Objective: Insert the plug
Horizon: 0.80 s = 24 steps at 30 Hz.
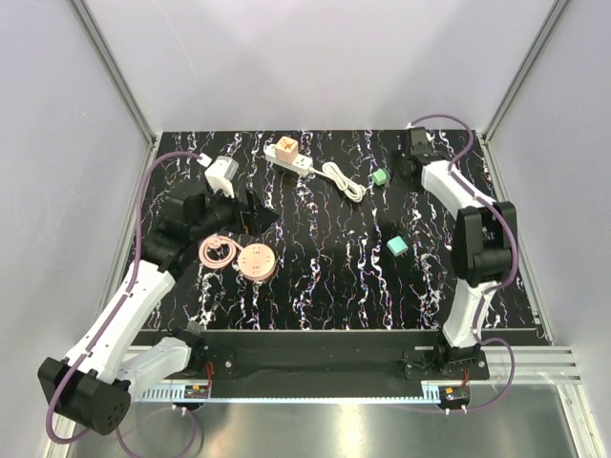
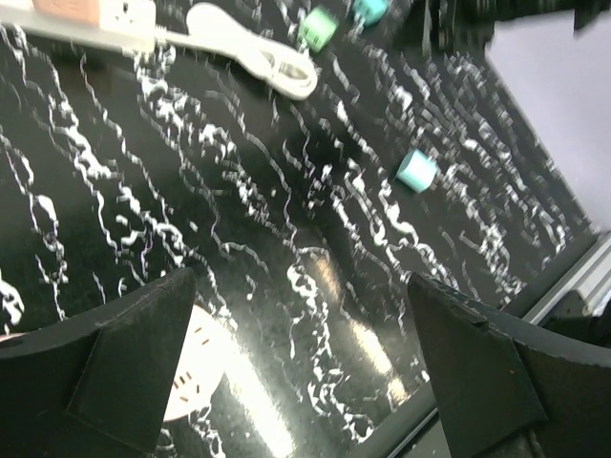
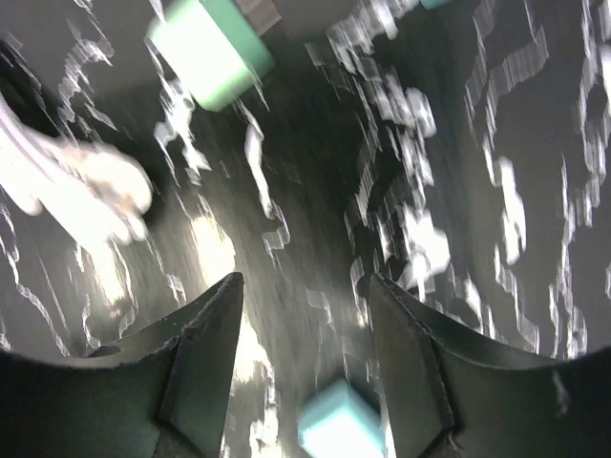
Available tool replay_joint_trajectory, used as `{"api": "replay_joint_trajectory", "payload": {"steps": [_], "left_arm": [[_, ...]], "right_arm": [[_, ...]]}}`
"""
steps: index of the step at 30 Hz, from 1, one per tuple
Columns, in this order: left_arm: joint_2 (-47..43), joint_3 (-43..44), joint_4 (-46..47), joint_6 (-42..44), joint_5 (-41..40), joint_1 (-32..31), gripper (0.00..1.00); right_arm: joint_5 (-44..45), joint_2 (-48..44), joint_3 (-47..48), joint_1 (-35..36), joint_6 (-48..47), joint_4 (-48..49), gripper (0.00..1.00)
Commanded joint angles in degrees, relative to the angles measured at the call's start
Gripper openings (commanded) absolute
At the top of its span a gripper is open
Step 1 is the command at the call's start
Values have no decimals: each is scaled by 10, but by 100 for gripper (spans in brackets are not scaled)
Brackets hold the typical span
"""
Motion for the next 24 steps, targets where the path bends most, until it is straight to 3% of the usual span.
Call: {"api": "replay_joint_trajectory", "payload": {"steps": [1,8,17,23,24], "left_arm": [[14,-3,17,17,8,0,99],[16,-2,11,11,-6,0,99],[31,-3,9,2,-40,1,99],[40,-7,10,-5,-38,1,99],[43,-6,10,-3,-37,1,99]], "right_arm": [[-26,58,79,-1,-95,51,64],[-96,149,182,-2,-155,45,66],[-77,252,277,-3,-228,26,69],[-91,293,331,-2,-233,0,60],[-91,293,331,-2,-230,-4,53]]}}
